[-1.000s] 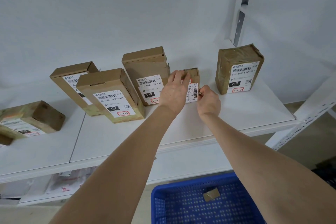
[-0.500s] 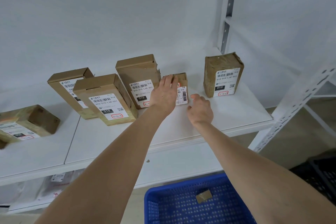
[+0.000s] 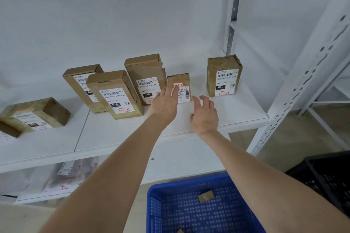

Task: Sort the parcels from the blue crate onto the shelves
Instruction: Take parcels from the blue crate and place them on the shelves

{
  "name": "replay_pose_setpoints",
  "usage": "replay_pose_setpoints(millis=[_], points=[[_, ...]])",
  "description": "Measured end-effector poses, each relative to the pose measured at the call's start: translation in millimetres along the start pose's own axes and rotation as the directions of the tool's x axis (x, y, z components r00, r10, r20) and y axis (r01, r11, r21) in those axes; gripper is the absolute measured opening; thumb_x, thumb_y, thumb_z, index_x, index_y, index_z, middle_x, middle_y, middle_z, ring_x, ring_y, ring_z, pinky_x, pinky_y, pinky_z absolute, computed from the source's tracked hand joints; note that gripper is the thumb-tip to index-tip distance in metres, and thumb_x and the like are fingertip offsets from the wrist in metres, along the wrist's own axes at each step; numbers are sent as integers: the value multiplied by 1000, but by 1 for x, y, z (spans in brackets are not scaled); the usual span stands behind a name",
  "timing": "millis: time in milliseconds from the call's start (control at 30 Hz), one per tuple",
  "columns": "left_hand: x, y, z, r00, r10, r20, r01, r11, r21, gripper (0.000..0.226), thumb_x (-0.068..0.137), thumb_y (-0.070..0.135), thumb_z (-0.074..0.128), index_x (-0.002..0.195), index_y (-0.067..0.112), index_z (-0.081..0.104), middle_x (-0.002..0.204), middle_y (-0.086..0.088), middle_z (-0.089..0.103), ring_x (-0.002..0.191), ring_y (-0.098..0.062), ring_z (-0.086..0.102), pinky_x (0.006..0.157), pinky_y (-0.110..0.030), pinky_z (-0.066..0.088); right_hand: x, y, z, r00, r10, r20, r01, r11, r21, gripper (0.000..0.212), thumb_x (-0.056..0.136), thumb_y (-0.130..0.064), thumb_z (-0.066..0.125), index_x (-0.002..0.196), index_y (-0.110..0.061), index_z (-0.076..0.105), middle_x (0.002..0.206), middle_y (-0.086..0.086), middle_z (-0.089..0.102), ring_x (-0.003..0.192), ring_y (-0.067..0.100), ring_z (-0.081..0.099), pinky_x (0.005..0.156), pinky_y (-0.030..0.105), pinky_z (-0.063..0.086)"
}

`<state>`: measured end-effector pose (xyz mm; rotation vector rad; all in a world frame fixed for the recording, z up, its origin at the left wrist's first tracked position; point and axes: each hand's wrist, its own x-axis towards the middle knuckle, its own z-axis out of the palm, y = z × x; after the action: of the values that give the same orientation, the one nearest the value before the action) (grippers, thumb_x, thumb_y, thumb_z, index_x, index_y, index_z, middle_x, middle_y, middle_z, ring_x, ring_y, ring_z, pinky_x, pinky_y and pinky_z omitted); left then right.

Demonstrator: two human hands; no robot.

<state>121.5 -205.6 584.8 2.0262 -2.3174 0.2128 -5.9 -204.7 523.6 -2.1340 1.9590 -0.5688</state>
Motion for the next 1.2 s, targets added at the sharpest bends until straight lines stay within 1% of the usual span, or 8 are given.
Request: replay_pose_setpoints(millis=[267, 400, 567, 733, 900, 1033, 1100, 1200], points=[[-87, 17, 29, 995, -80, 57, 83, 995, -53, 66, 91, 6, 45, 149, 14, 17, 155, -4, 15, 143, -19, 17, 109, -30, 29, -74, 9, -2, 987, -155, 42, 157, 986, -54, 71, 90, -16, 55, 151, -22, 19, 155, 8, 17, 140, 27, 21, 109, 35, 28], [-132, 29, 60, 973, -126, 194, 143, 987, -76, 66, 91, 6, 45, 150, 15, 15, 157, -4, 10, 144, -19, 15, 110, -30, 29, -116, 24, 21, 971, -191, 141, 201, 978, -53, 74, 91, -16, 54, 152, -28, 13, 156, 9, 15, 140, 27, 22, 109, 36, 29], [-176, 39, 122, 900, -179, 397, 243, 963, -116, 65, 91, 5, 48, 149, 16, 20, 156, -3, 11, 141, -20, 22, 103, -32, 39, -160, 54, 70, 948, -169, 271, 191, 980, -59, 78, 90, -12, 54, 152, -35, 12, 155, 11, 16, 137, 27, 28, 107, 37, 32], [-217, 45, 208, 791, -182, 584, 320, 937, -142, 55, 94, 7, 46, 145, 15, 29, 152, -3, 19, 134, -21, 32, 90, -34, 47, -195, 90, 145, 893, -34, 448, 93, 990, -110, 76, 95, -16, 50, 152, -33, 4, 156, 8, 8, 138, 27, 24, 107, 38, 34], [-267, 46, 318, 636, -173, 752, 416, 898, -145, 51, 94, 11, 48, 143, 12, 32, 146, -6, 26, 125, -27, 42, 89, -41, 49, -237, 124, 251, 738, 139, 661, -72, 989, -128, 75, 97, -17, 50, 152, -34, 3, 157, 7, 6, 142, 29, 20, 92, 37, 49], [-309, 46, 408, 488, -202, 849, 510, 855, -90, 49, 94, 20, 47, 140, 11, 34, 141, -11, 32, 122, -32, 45, 92, -44, 47, -279, 151, 344, 601, 242, 762, -228, 965, -127, 73, 96, -26, 56, 152, -31, 9, 155, 8, 13, 141, 29, 24, 95, 39, 48], [-329, 44, 452, 412, -224, 883, 552, 833, -46, 47, 95, 20, 46, 139, 11, 34, 140, -13, 35, 122, -33, 46, 94, -45, 47, -296, 162, 388, 483, 306, 820, -376, 919, -122, 72, 93, -31, 59, 151, -24, 17, 154, 9, 19, 135, 29, 35, 95, 40, 48], [-361, 40, 509, 300, -293, 908, 580, 812, 70, 47, 95, 28, 47, 136, 9, 35, 137, -15, 38, 124, -34, 44, 95, -45, 44, -321, 169, 447, 249, 315, 916, -579, 807, -121, 67, 96, -31, 56, 151, -15, 22, 147, 11, 36, 120, 29, 51, 91, 37, 48]])
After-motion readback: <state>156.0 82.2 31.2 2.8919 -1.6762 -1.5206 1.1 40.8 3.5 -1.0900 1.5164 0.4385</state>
